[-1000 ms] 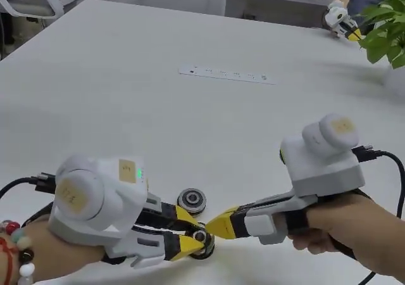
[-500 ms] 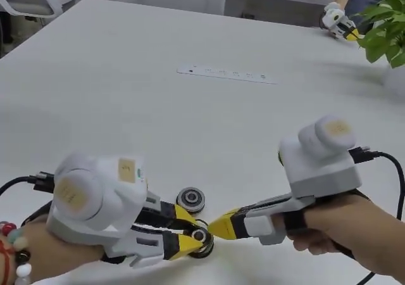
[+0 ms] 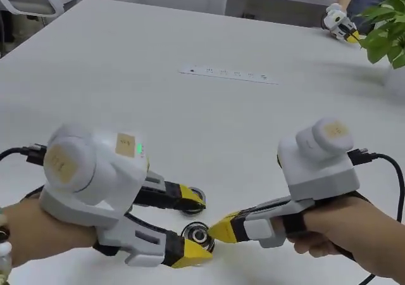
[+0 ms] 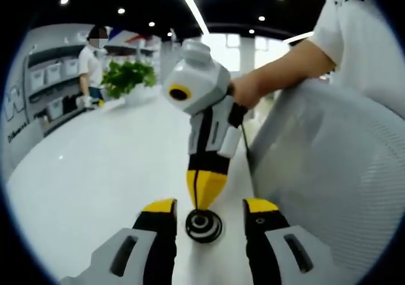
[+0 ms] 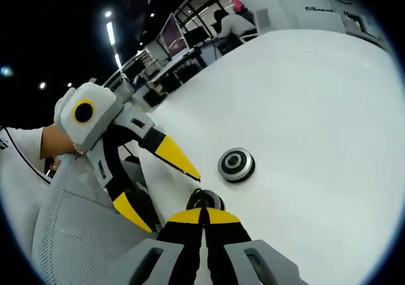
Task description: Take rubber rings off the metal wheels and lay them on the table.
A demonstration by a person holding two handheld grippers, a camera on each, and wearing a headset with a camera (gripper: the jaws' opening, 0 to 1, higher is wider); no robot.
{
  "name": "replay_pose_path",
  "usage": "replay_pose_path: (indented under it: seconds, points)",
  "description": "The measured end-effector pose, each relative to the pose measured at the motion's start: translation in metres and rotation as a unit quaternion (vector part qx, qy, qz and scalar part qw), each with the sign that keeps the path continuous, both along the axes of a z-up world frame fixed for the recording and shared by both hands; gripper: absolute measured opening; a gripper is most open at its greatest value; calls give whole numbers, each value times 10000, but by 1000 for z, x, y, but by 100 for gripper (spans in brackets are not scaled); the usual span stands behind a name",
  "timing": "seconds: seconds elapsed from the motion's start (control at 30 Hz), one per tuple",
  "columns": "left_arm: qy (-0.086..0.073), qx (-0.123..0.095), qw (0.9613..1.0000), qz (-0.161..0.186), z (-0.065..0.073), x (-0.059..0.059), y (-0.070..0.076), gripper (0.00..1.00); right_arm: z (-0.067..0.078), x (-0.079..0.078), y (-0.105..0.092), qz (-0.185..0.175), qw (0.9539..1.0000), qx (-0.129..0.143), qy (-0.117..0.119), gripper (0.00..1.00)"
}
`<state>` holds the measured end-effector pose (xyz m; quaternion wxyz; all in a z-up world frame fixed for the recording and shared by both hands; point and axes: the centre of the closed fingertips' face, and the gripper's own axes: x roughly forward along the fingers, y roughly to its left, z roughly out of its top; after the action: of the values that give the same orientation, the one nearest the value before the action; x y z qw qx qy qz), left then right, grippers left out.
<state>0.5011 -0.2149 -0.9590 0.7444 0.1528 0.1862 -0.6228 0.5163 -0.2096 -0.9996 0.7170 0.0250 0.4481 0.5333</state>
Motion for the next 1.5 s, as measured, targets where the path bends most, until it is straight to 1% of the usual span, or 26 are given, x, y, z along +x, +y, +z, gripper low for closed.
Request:
replay_pose_path:
  seconds: [0.03,0.07,0.1,0.13,0.2,0.33,0.4,0.47,0.57,0.6,0.67,0.7,0.8,0.87,0.97,1.03,1.1,1.27,1.37,1.5]
  points:
    - [-39,10,10000,-26,3,0,1,47,0,0,0,-1,10000,5,3,0]
    - [-119,25,9999,-56,7,0,2,50,1,0,0,-6,10000,22,11,0]
    - [-153,23,9999,-68,11,0,3,54,2,0,0,-4,10000,32,14,0]
    - [-152,34,9998,-86,15,0,5,58,2,-1,1,8,10000,39,11,0]
    - [-199,59,9997,-91,21,1,8,60,3,-1,0,26,10000,36,-7,0]
    - [-291,164,9994,-132,34,-2,20,67,8,-2,0,17,9999,105,-14,0]
    - [-303,146,9994,-40,43,-2,28,70,10,-1,0,0,9999,146,-24,0]
    - [-290,65,9995,68,52,-1,36,72,10,-1,0,-6,9999,129,-40,0]
    - [-337,34,9991,260,61,2,49,75,13,0,-1,-21,9999,157,-56,0]
    - [-365,54,9987,343,63,3,56,76,14,1,-2,-40,9998,175,-78,0]
    - [-418,127,9979,475,63,5,66,78,16,2,-2,-55,9997,190,-112,0]
    - [-413,152,9976,539,63,5,71,79,17,2,-2,-63,9997,208,-126,0]
    - [-346,117,9958,844,64,5,89,81,22,5,-3,-114,9994,280,-164,0]
    - [-331,124,9947,962,64,4,98,82,25,6,-3,-151,9992,330,-175,0]
    - [-287,166,9920,1219,61,0,114,83,30,10,-5,-235,9987,422,-187,0]
    - [-227,94,9897,1410,60,-2,121,84,31,12,-7,-280,9984,453,-190,0]
    - [-203,53,9882,1518,59,-6,127,85,34,14,-8,-364,9977,532,-192,0]
    - [-125,55,9839,1783,53,-14,139,88,41,17,-10,-492,9963,673,-214,0]
    - [-11,24,9821,1882,48,-20,142,89,46,19,-8,-538,9954,757,-221,0]
    - [51,26,9804,1970,41,-27,145,90,52,17,-4,-555,9945,847,-253,0]
